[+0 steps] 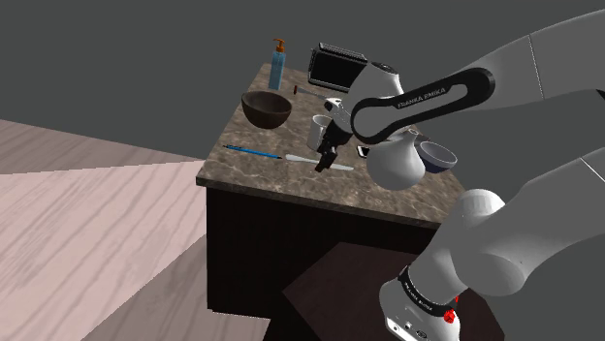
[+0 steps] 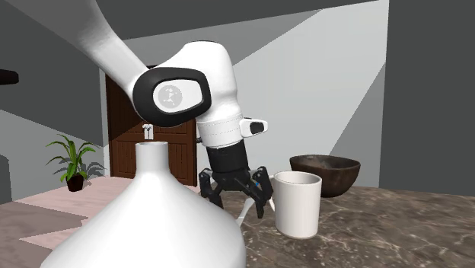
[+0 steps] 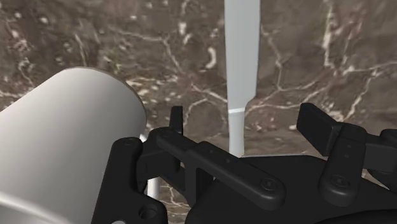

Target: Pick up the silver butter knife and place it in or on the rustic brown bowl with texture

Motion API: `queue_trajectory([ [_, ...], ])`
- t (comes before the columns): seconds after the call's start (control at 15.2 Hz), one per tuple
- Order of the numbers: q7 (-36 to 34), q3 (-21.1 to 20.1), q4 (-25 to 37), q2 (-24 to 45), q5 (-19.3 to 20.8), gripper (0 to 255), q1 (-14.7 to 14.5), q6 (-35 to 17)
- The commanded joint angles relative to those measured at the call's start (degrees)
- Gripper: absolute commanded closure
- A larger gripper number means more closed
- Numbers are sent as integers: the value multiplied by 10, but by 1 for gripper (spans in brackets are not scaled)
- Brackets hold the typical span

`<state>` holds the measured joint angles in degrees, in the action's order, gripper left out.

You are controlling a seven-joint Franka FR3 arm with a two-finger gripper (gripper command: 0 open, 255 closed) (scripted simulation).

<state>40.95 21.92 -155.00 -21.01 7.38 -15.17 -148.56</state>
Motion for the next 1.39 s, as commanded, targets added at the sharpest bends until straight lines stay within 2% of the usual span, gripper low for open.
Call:
queue_trajectory([
  [0.0, 0, 0, 0, 0, 0, 0, 0, 0],
  [0.07, 0, 0, 0, 0, 0, 255, 0, 0],
  [0.66, 0, 0, 0, 0, 0, 255, 0, 0],
  [1.32, -12, -18, 40, -56, 8, 255, 8, 96],
])
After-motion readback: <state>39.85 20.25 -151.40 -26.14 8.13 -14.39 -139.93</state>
